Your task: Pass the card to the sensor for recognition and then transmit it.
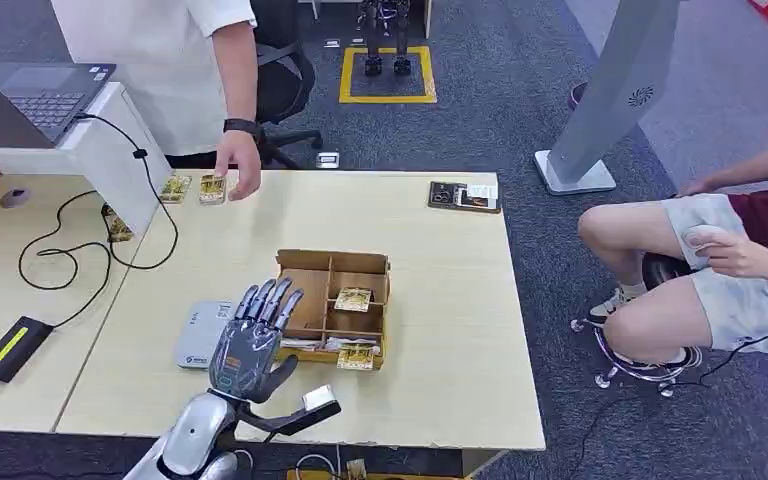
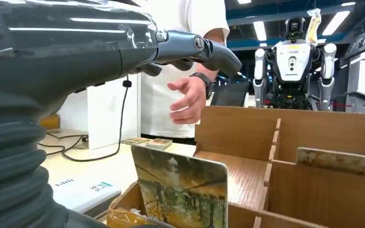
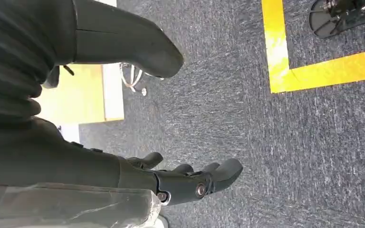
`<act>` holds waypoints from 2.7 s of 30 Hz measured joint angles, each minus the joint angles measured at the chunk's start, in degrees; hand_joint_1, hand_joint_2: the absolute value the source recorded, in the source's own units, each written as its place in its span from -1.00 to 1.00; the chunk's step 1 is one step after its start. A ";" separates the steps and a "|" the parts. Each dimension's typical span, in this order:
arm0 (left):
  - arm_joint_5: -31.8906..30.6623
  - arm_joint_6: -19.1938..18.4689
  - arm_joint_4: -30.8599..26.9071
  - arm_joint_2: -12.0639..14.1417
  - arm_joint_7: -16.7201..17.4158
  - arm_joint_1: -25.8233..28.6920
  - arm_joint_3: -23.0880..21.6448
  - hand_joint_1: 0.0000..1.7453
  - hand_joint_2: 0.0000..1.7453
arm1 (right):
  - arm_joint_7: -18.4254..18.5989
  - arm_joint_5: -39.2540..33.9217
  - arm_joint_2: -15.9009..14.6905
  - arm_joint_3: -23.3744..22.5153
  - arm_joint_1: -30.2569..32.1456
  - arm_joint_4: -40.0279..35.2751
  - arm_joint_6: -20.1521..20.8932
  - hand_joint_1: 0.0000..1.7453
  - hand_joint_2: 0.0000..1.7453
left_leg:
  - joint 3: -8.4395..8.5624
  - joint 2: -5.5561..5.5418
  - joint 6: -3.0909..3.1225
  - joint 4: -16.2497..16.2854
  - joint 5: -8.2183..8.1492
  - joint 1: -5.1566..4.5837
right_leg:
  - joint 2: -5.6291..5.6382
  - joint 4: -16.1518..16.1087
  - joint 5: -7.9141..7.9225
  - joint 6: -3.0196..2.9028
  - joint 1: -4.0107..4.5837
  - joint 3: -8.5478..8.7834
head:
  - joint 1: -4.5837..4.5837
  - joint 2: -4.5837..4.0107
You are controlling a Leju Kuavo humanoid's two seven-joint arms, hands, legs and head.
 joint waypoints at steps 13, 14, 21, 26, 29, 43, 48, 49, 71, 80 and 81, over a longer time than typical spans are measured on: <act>-0.02 0.07 -0.57 -0.72 0.59 0.64 1.40 1.00 1.00 | 0.00 0.00 0.63 -0.33 0.01 -1.40 0.33 -1.00 1.00 | 0.00 0.00 0.00 0.00 0.00 0.00 | 0.00 0.00 0.00 0.00 0.00 0.00 | 0.02 0.00; -0.02 -0.09 -0.57 -0.70 0.57 0.64 1.40 1.00 1.00 | 0.00 0.00 0.66 -0.35 0.01 -1.49 0.53 -1.00 1.00 | 0.00 0.00 0.00 0.00 0.00 0.00 | 0.00 0.00 0.00 0.00 0.00 0.00 | 0.00 0.00; 0.50 -1.03 -0.57 -0.61 -1.20 0.65 1.40 1.00 1.00 | -0.22 0.00 0.74 -0.42 0.01 -1.70 0.70 -1.00 1.00 | 0.00 0.00 0.00 0.00 0.00 0.00 | 0.00 0.00 0.00 0.00 0.00 -0.01 | 0.00 0.00; 1.36 -2.27 -0.57 -0.39 -2.14 0.61 1.40 1.00 1.00 | -0.24 0.00 0.74 -0.44 0.01 -1.70 0.68 -1.00 1.00 | 0.00 0.00 0.00 0.00 0.00 0.00 | 0.00 0.00 0.00 0.00 0.00 -0.01 | 0.02 0.00; 2.12 -3.39 -0.57 -0.11 -3.52 0.42 1.40 1.00 1.00 | -0.24 0.00 0.74 -0.44 0.01 -1.70 0.68 -1.00 1.00 | 0.00 0.00 0.00 0.00 0.00 0.00 | -0.01 0.00 0.00 0.00 0.00 0.00 | 0.00 0.00; 4.04 -5.71 -0.57 0.96 -4.96 -0.13 0.96 0.86 1.00 | 0.81 0.00 0.72 1.12 0.22 -1.46 -0.66 -1.00 1.00 | 0.05 0.00 0.00 0.00 0.00 0.00 | -0.01 0.00 0.00 0.00 0.00 0.05 | 0.02 0.00; 4.63 -5.83 -0.57 1.49 -5.42 -0.11 0.81 -1.00 1.00 | 0.79 0.00 0.72 1.64 0.25 -1.20 -1.14 -1.00 1.00 | 0.06 0.00 0.00 0.00 0.00 0.00 | -0.02 0.00 0.00 0.00 0.00 0.07 | 0.00 0.00; 4.79 -5.29 -0.57 1.53 -5.40 -0.09 0.81 -1.00 1.00 | 0.76 0.00 0.70 1.64 0.25 -1.18 -1.18 -1.00 1.00 | 0.06 0.00 0.00 0.00 0.00 0.00 | -0.02 0.00 0.00 0.00 0.00 0.08 | 0.02 0.00; 6.36 5.07 -1.90 0.13 -6.62 3.68 1.14 -1.00 1.00 | 0.68 0.00 0.72 1.66 0.60 -1.16 -1.42 -1.00 1.00 | 0.01 0.00 0.00 0.00 0.00 0.00 | -0.02 0.00 0.00 0.01 0.00 0.02 | 0.00 0.00; 6.43 5.07 -1.90 0.13 -6.80 3.74 1.18 -1.00 1.00 | 0.68 0.00 0.72 1.66 0.62 -1.16 -1.42 -1.00 1.00 | 0.01 0.00 0.00 0.00 -0.01 0.00 | -0.02 0.00 -0.01 0.00 0.00 0.02 | 0.00 0.00; 6.43 5.09 -1.92 0.13 -6.91 3.74 1.18 -1.00 1.00 | 0.68 0.00 0.72 1.66 0.62 -1.16 -1.42 -1.00 1.00 | 0.01 0.00 0.00 0.00 -0.01 0.00 | -0.02 0.00 -0.01 0.00 0.00 0.02 | 0.02 0.00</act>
